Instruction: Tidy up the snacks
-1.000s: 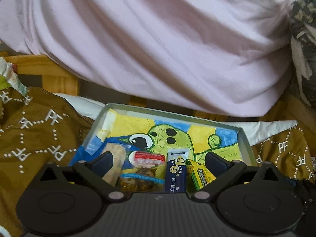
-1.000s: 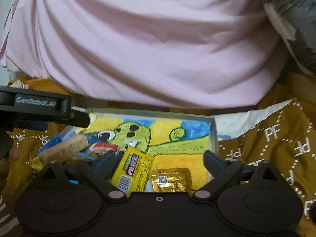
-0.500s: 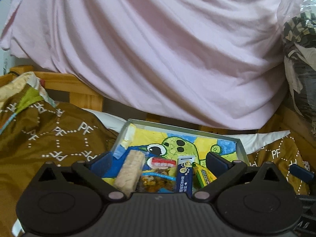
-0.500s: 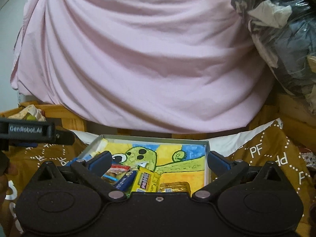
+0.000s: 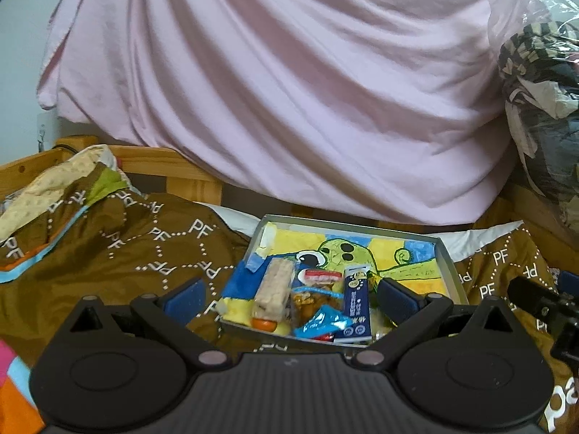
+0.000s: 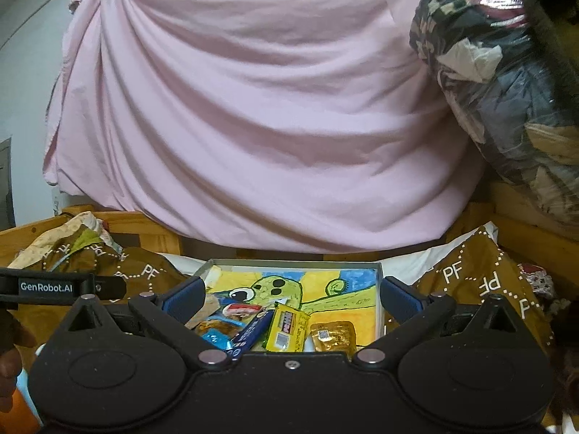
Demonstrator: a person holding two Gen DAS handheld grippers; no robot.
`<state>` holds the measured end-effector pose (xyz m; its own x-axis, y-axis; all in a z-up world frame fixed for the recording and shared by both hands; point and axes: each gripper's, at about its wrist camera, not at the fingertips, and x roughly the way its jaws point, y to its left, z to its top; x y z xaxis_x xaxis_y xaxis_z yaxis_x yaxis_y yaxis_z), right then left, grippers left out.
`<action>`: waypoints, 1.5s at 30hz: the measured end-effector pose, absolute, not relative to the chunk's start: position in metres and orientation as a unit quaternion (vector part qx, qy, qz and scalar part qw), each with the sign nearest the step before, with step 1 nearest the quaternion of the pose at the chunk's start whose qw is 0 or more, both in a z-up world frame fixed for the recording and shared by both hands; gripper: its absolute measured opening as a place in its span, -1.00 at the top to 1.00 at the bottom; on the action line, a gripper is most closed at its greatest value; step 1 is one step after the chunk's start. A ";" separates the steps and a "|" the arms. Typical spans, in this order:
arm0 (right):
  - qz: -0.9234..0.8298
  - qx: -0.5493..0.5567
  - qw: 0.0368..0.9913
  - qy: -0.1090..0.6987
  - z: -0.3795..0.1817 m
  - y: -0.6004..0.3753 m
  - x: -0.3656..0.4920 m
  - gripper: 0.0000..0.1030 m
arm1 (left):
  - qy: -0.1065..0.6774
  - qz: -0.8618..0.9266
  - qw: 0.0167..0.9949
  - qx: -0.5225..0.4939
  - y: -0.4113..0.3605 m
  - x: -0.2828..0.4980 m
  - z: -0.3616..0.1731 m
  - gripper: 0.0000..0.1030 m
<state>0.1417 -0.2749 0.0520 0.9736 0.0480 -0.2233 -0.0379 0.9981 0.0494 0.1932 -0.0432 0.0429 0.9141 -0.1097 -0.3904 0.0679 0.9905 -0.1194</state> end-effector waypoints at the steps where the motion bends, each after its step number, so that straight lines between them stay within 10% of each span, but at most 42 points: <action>1: 0.022 0.022 0.993 0.111 0.053 -0.274 0.137 -0.99 | 0.201 -0.045 0.977 -0.050 -0.043 0.189 0.043 -0.99; 45: 0.026 0.034 0.975 0.216 0.020 -0.238 0.046 -0.99 | 0.234 0.002 0.972 -0.023 -0.012 0.073 0.010 -0.99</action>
<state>0.0461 -0.2380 0.0203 0.9050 0.0653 -0.4205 -0.0362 0.9964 0.0768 0.0731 -0.0115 0.0097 0.8901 -0.0063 -0.4557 -0.0151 0.9989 -0.0433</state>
